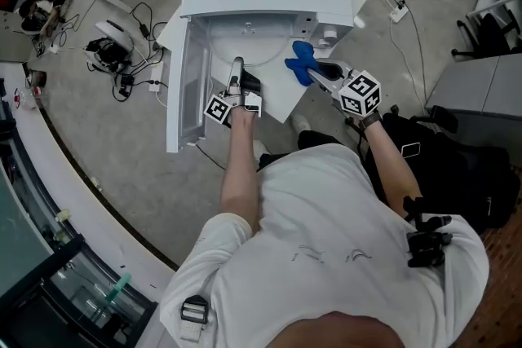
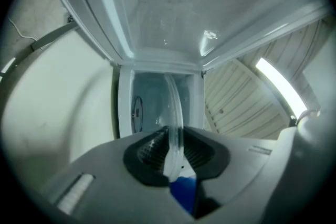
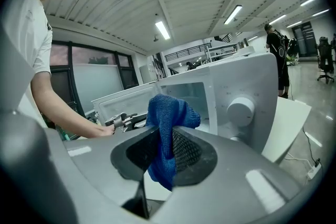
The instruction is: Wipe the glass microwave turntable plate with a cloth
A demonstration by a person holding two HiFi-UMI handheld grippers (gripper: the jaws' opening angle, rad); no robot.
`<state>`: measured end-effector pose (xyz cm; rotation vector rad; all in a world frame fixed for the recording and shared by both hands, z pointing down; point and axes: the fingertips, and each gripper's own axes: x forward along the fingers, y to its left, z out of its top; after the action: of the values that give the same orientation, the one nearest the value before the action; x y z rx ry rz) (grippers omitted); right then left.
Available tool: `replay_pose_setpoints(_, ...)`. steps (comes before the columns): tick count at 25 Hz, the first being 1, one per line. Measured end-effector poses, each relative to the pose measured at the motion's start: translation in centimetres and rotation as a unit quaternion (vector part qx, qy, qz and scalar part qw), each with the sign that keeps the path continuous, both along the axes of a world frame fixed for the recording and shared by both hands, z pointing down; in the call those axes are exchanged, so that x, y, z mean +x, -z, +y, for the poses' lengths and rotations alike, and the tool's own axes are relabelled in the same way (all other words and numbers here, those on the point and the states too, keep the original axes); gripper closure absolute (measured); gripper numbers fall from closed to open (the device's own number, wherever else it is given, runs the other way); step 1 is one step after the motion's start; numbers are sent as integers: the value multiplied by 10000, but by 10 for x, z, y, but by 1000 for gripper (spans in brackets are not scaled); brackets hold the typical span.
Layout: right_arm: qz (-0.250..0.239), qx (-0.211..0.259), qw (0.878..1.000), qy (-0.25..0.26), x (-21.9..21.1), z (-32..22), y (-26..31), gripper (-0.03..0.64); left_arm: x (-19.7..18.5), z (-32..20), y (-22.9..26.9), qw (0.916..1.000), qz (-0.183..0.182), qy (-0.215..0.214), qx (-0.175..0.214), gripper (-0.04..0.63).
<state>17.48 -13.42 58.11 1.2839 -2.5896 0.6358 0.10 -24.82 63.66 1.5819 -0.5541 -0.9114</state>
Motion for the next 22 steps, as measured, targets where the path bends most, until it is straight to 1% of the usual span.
replay_pose_setpoints(4,53,38,10000,67,3,-7,0,548,18,-33,-6,10000,-23,48,-31,526)
replay_pose_setpoints(9,54,11,9995,300,-5,-5,-3,548,34,-70,-23,9994,31,227,-250,523)
replay_pose_setpoints(14,55,-104,9994,312,-4,0,-9,548,45,-96,-39,9981,67,427,-445,521)
replay_pose_setpoints(17,48,-153,9995,282,-1,2,-12,548,50,-108,-40,9981,16,470,-410,522)
replay_pose_setpoints(19,59,-186,9995,248,2,1,-14,548,54,-113,-41,9979,-119,474,-427,523)
replay_pose_setpoints(21,49,-213,9995,209,2,1,-16,548,59,-114,-47,9966,-431,417,-563,536)
replay_pose_setpoints(22,39,-223,9996,194,1,1,-17,548,61,-114,-49,9951,-658,374,-631,540)
